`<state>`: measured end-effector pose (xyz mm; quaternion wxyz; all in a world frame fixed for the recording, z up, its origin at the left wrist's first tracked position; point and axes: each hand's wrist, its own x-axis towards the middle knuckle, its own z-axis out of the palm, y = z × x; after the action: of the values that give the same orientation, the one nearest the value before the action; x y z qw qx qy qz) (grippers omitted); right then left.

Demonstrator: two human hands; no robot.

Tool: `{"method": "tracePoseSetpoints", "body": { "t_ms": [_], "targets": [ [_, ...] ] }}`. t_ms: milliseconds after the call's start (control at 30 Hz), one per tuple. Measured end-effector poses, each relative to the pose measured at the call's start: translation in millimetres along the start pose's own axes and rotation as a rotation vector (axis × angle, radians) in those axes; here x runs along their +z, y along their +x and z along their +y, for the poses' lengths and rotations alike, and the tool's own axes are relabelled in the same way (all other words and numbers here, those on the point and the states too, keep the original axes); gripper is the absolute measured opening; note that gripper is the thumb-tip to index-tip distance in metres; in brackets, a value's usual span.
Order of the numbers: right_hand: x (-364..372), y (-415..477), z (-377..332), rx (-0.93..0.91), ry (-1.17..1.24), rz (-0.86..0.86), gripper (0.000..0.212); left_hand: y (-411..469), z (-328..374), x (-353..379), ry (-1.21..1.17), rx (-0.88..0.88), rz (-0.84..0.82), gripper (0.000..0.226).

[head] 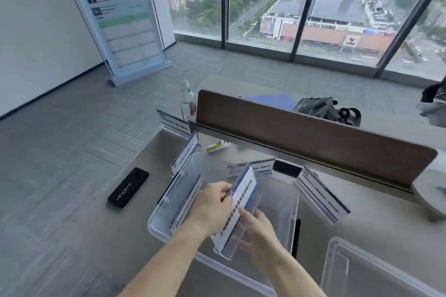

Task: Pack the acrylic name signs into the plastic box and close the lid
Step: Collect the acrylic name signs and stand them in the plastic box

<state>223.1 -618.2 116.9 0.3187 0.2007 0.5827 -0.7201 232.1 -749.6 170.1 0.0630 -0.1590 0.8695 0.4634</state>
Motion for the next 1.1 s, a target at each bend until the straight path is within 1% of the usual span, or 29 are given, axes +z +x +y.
{"method": "tracePoseSetpoints", "body": {
  "t_ms": [67, 167, 233, 333, 400, 500, 567, 700, 800, 867, 1000, 1100],
  "targets": [
    [10, 25, 6, 0.072, 0.012, -0.02, 0.028, 17, -17, 0, 0.015, -0.049, -0.021, 0.033],
    [22, 63, 14, 0.156, -0.016, -0.021, 0.024, 37, -40, 2, 0.072, -0.125, 0.003, 0.034],
    [32, 85, 20, 0.194, -0.063, -0.011, 0.022, 50, -60, 4, 0.155, -0.171, 0.047, 0.032],
    [45, 115, 32, 0.258, -0.132, 0.025, 0.028, 64, -90, 13, 0.269, -0.216, 0.062, 0.033],
    [54, 135, 41, 0.305, -0.206, 0.043, 0.031, 70, -108, 19, 0.332, -0.234, 0.061, 0.035],
    [65, 160, 51, 0.362, -0.227, 0.062, 0.029, 77, -128, 24, 0.414, -0.274, 0.027, 0.037],
    [73, 173, 58, 0.368, -0.225, 0.073, 0.023, 80, -140, 25, 0.437, -0.294, 0.003, 0.035],
    [88, 188, 74, 0.395, -0.204, 0.109, 0.014, 84, -155, 27, 0.462, -0.308, -0.04, 0.042],
    [96, 194, 82, 0.376, -0.275, 0.106, 0.031, 83, -155, 27, 0.475, -0.288, -0.074, 0.039],
    [99, 196, 83, 0.35, -0.334, 0.127, 0.028, 84, -154, 27, 0.488, -0.275, -0.082, 0.039],
    [94, 193, 87, 0.326, -0.358, 0.163, 0.027, 83, -154, 27, 0.531, -0.233, -0.128, 0.041],
    [92, 196, 88, 0.296, -0.401, 0.181, 0.029, 87, -155, 28, 0.479, -0.228, -0.122, 0.039]
  ]
}}
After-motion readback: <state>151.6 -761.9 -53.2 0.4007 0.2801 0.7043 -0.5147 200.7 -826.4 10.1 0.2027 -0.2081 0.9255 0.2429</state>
